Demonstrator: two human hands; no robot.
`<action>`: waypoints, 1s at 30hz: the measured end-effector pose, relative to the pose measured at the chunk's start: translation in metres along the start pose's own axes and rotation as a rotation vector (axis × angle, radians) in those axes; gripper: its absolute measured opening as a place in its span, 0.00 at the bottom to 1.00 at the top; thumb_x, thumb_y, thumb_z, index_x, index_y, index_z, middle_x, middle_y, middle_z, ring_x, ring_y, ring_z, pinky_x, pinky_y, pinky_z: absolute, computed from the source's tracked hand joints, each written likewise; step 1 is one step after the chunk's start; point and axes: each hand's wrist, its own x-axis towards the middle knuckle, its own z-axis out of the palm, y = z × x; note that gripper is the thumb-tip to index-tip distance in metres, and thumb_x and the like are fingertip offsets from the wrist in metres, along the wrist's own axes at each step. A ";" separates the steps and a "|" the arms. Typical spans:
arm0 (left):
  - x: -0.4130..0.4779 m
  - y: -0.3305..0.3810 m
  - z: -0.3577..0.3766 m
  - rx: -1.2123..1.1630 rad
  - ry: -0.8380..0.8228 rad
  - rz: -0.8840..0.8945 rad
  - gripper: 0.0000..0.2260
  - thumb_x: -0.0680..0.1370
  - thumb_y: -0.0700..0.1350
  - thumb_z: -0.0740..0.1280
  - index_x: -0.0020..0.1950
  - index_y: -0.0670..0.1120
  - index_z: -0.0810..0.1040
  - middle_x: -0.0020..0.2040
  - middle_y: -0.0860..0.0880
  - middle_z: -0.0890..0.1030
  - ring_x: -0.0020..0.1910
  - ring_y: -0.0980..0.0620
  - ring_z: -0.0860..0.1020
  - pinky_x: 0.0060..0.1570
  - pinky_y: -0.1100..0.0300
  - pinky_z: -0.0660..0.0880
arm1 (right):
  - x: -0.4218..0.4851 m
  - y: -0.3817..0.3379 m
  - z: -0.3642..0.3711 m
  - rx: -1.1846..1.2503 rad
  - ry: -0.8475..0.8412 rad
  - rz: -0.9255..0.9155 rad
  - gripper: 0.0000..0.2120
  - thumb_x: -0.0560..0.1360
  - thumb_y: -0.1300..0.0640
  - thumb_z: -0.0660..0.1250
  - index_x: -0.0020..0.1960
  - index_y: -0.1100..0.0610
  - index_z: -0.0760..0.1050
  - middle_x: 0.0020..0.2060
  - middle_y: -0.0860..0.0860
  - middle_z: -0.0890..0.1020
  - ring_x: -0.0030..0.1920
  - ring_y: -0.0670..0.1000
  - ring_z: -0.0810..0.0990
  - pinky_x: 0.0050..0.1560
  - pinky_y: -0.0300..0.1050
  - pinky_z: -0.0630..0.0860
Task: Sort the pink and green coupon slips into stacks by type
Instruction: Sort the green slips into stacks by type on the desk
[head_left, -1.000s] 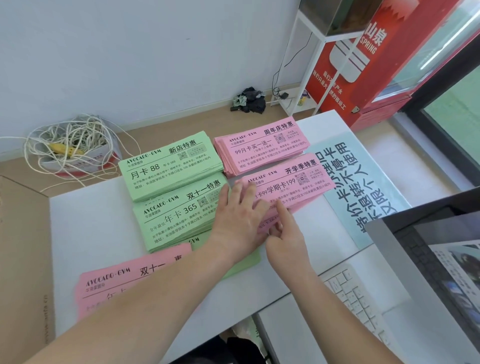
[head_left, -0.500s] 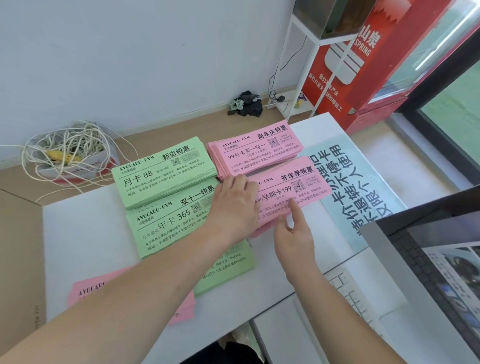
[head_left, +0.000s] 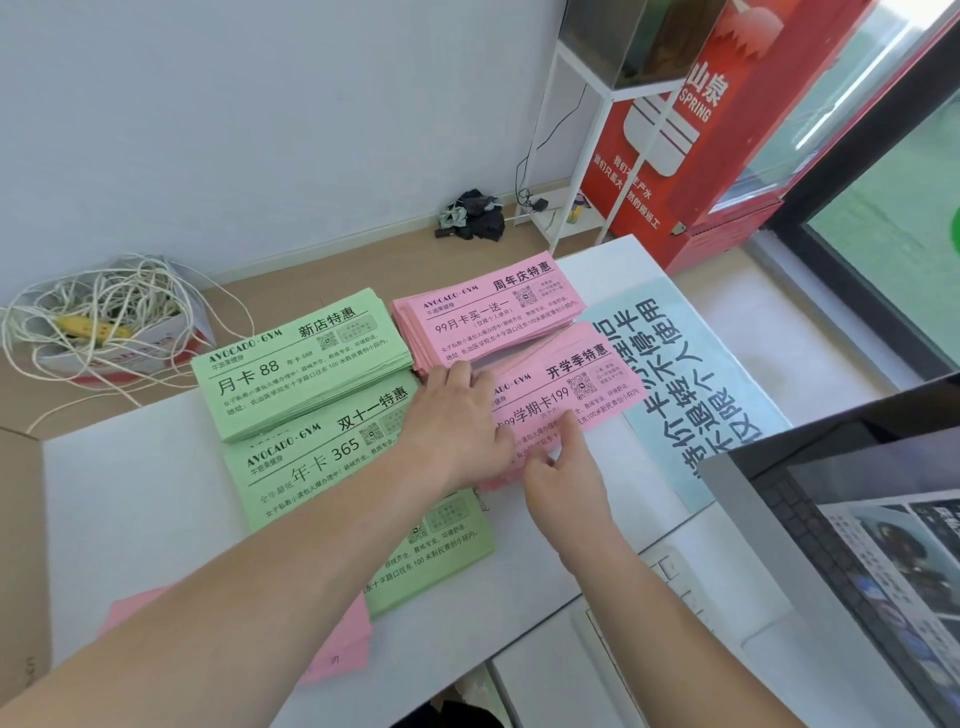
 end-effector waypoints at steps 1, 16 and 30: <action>0.000 -0.001 0.001 -0.003 -0.002 0.009 0.29 0.77 0.59 0.59 0.74 0.47 0.65 0.69 0.45 0.69 0.68 0.43 0.65 0.69 0.47 0.68 | 0.001 -0.002 -0.004 0.009 -0.011 0.000 0.23 0.81 0.62 0.57 0.75 0.52 0.62 0.53 0.44 0.75 0.47 0.40 0.75 0.45 0.37 0.73; 0.006 -0.006 0.005 -0.218 -0.044 -0.018 0.29 0.75 0.61 0.66 0.72 0.50 0.65 0.64 0.48 0.78 0.63 0.45 0.75 0.63 0.50 0.72 | 0.001 -0.007 0.016 0.359 -0.072 0.200 0.40 0.73 0.65 0.61 0.80 0.43 0.56 0.64 0.48 0.80 0.48 0.51 0.82 0.44 0.42 0.79; -0.004 -0.017 0.001 -0.193 0.043 0.094 0.18 0.82 0.52 0.62 0.69 0.46 0.68 0.66 0.46 0.75 0.63 0.44 0.74 0.62 0.48 0.73 | -0.011 0.000 0.016 0.399 0.018 0.221 0.39 0.75 0.66 0.59 0.80 0.39 0.58 0.68 0.39 0.77 0.66 0.47 0.78 0.70 0.55 0.74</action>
